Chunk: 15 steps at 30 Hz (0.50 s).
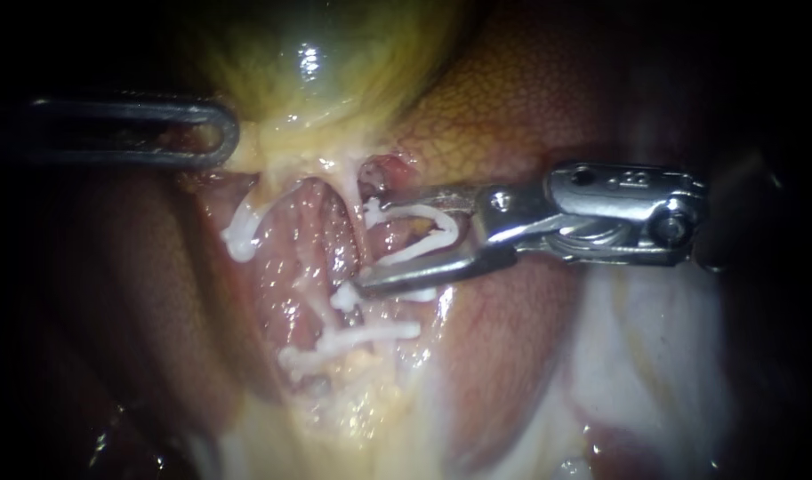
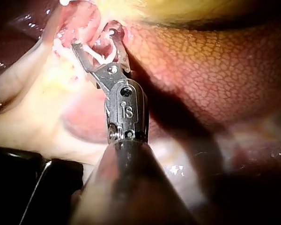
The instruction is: Clipping third clip right tube
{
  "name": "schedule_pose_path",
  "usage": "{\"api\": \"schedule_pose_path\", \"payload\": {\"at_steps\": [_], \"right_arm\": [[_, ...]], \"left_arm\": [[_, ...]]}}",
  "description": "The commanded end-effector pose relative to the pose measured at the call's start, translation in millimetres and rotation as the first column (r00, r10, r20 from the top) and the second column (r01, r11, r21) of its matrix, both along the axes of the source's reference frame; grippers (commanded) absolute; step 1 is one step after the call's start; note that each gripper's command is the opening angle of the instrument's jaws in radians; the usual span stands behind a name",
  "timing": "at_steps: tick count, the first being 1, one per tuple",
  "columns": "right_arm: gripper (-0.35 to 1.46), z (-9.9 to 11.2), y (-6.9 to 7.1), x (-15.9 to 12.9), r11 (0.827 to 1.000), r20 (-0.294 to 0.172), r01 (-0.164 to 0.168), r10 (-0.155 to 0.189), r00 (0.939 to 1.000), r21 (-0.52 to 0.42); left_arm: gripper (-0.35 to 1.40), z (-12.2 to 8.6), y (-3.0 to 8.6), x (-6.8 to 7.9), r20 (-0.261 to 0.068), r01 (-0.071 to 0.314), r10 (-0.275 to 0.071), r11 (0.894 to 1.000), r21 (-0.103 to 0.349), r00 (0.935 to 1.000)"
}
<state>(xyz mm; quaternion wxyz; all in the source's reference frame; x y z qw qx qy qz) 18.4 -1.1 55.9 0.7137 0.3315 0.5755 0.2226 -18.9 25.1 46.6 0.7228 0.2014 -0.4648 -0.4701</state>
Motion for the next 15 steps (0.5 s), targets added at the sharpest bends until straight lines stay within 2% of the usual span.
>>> {"api": "schedule_pose_path", "payload": {"at_steps": [1, 4, 6, 8, 11, 14, 15], "right_arm": [[0.47, 0.2, 0.1, 0.2, 1.0, -0.013, -0.004, 0.004, 0.9999, 0.013], [0.47, 0.9, 0.5, 0.9, 0.999, -0.058, -0.005, 0.007, 0.9983, 0.04], [0.47, 1.2, 0.7, 1.2, 0.997, -0.104, -0.005, 0.013, 0.9945, 0.076], [0.46, 1.4, 0.8, 1.3, 0.994, -0.151, 0.001, 0.016, 0.9884, 0.113], [0.45, 1.5, 0.9, 1.2, 0.988, -0.221, 0.032, 0.002, 0.9752, 0.15], [0.44, 1.4, 0.9, 1.4, 0.984, -0.268, 0.055, -0.008, 0.9635, 0.17], [0.44, 1.4, 1.0, 1.5, 0.983, -0.278, 0.054, -0.003, 0.9606, 0.177]], "left_arm": [[-0.35, 0.0, 0.0, 0.0, 0.0, 0.0, 0.0, 1.0, 0.0, 1.0], [-0.35, 0.1, -0.1, 0.0, 0.0, 0.0, 0.0, 1.0, -0.001, 1.0], [-0.35, 0.0, -0.1, 0.0, 0.0, 0.0, 0.0, 1.0, -0.001, 1.0], [-0.35, 0.0, -0.1, 0.0, 0.0, 0.0, 0.0, 1.0, -0.001, 1.0], [-0.35, 0.1, -0.1, -0.1, 0.0, 0.0, 0.0, 1.0, -0.001, 1.0], [-0.35, 0.1, -0.1, -0.1, -0.001, 0.001, -0.001, 1.0, -0.001, 1.0], [-0.35, 0.1, -0.1, -0.1, -0.001, 0.001, -0.001, 1.0, -0.001, 1.0]]}}
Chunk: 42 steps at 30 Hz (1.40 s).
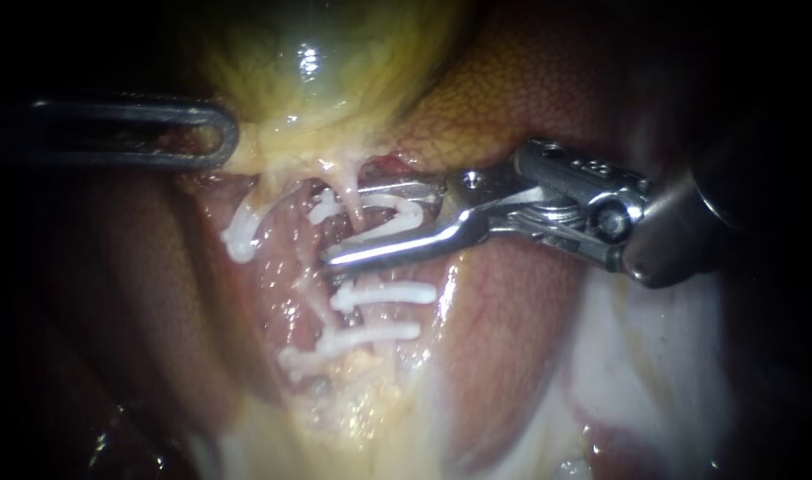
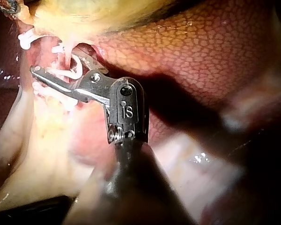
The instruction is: Clipping third clip right tube
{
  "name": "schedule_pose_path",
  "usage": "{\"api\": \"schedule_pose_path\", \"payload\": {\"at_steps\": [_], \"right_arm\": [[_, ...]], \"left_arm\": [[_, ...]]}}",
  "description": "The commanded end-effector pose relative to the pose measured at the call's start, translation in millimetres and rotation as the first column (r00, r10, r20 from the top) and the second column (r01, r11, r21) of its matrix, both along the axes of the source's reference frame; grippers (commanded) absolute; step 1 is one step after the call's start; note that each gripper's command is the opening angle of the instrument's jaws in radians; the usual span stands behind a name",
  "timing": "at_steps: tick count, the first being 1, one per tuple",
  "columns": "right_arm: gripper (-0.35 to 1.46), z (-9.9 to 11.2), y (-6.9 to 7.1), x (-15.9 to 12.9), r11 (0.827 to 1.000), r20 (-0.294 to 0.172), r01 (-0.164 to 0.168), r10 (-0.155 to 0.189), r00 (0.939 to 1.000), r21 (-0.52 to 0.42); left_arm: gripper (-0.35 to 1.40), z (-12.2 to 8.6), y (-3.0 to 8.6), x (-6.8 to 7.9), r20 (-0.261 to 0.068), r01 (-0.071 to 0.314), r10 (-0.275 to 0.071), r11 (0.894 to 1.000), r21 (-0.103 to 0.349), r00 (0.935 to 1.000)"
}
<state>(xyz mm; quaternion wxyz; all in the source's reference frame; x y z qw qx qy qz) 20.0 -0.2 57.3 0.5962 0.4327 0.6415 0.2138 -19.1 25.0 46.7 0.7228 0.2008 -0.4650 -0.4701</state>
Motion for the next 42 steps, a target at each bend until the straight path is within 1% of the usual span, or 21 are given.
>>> {"api": "schedule_pose_path", "payload": {"at_steps": [1, 3, 6, 11, 14, 18, 19, 27, 29, 30, 32, 42], "right_arm": [[0.43, -0.1, 0.1, 0.1, 1.0, -0.008, -0.006, 0.006, 0.9999, 0.003], [0.42, -0.2, 0.2, 0.2, 1.0, -0.023, -0.011, 0.011, 0.9997, 0.019], [0.41, -0.4, 0.5, 0.3, 0.999, -0.029, -0.015, 0.016, 0.9995, 0.029], [0.36, -0.5, 0.7, 0.2, 0.999, -0.031, -0.018, 0.019, 0.9994, 0.031], [0.3, -0.6, 0.7, 0.2, 0.999, -0.022, -0.022, 0.023, 0.9995, 0.049], [0.17, -0.6, 0.7, 0.1, 0.996, -0.016, -0.016, 0.017, 0.9997, 0.083], [0.11, -0.6, 0.7, 0.0, 0.995, -0.014, -0.014, 0.015, 0.9998, 0.095], [-0.13, -0.6, 0.6, -0.1, 0.992, -0.01, -0.008, 0.01, 0.9999, 0.123], [-0.3, -0.7, 0.5, -0.1, 0.991, -0.009, -0.006, 0.007, 0.9999, 0.135], [-0.35, -0.8, 0.5, -0.2, 0.991, -0.009, -0.005, 0.007, 0.9999, 0.135], [-0.35, -0.8, 0.4, -0.2, 0.988, -0.005, -0.001, 0.002, 1.0, 0.157], [-0.35, -0.9, 0.4, -0.2, 0.987, -0.006, -0.004, 0.005, 1.0, 0.158]], "left_arm": [[-0.35, 0.0, 0.0, 0.0, 0.0, 0.0, 0.0, 1.0, 0.0, 1.0], [-0.35, 0.0, 0.0, -0.1, -0.001, 0.0, 0.0, 1.0, 0.0, 1.0], [-0.35, 0.0, 0.0, -0.1, -0.001, 0.0, 0.0, 1.0, 0.0, 1.0], [-0.35, 0.0, 0.0, -0.1, -0.001, 0.0, 0.0, 1.0, 0.0, 1.0], [-0.35, 0.0, 0.0, -0.1, -0.001, 0.0, 0.0, 1.0, 0.0, 1.0], [-0.35, 0.0, 0.0, -0.1, -0.001, 0.0, 0.0, 1.0, 0.0, 1.0], [-0.35, 0.0, 0.0, -0.1, -0.001, 0.0, 0.0, 1.0, 0.0, 1.0], [-0.35, 0.0, 0.0, -0.1, 0.0, 0.0, 0.0, 1.0, 0.0, 1.0], [-0.35, 0.0, 0.0, -0.1, -0.001, 0.0, 0.0, 1.0, 0.0, 1.0], [-0.35, 0.0, 0.0, -0.1, -0.001, 0.0, 0.0, 1.0, 0.0, 1.0], [-0.35, 0.0, 0.0, -0.1, 0.0, 0.0, 0.0, 1.0, 0.0, 1.0], [-0.35, 0.0, 0.0, -0.1, 0.0, 0.0, 0.0, 1.0, 0.0, 1.0]]}}
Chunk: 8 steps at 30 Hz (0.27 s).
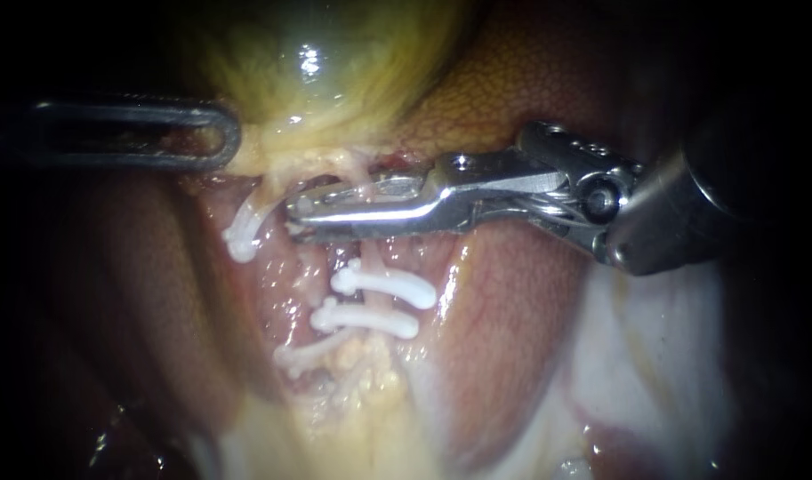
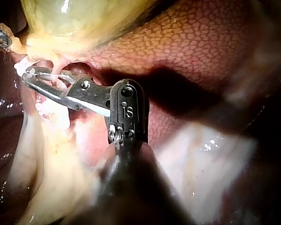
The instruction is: Clipping third clip right tube
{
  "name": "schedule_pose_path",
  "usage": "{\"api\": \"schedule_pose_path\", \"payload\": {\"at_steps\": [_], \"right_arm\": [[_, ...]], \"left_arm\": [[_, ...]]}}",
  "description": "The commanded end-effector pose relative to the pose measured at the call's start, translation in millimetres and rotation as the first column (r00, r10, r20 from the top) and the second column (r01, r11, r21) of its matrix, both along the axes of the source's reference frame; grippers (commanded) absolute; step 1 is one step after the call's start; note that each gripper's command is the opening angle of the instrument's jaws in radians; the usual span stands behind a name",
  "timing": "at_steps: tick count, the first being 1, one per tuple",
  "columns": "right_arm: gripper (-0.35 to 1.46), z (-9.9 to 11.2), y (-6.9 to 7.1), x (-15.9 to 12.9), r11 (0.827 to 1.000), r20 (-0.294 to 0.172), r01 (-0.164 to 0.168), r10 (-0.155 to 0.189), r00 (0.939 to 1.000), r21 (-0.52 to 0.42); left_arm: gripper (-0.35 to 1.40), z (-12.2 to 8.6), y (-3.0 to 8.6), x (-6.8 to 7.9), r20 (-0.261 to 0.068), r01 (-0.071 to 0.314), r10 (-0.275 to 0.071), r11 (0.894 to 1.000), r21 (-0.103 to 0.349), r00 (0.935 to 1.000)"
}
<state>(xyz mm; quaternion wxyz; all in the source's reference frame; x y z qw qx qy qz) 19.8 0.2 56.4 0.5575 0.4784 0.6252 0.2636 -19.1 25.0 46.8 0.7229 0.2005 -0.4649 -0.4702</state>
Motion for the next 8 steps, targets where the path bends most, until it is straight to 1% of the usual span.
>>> {"api": "schedule_pose_path", "payload": {"at_steps": [1, 8], "right_arm": [[-0.35, 0.1, 0.0, 0.0, 1.0, 0.0, -0.001, 0.001, 1.0, 0.0], [-0.35, 0.2, -0.2, 0.0, 1.0, -0.001, 0.0, 0.0, 1.0, -0.002]], "left_arm": [[-0.35, 0.0, 0.0, 0.0, 0.0, 0.0, 0.0, 1.0, 0.0, 1.0], [-0.35, 0.0, 0.0, -0.1, 0.0, 0.0, 0.0, 1.0, 0.0, 1.0]]}}
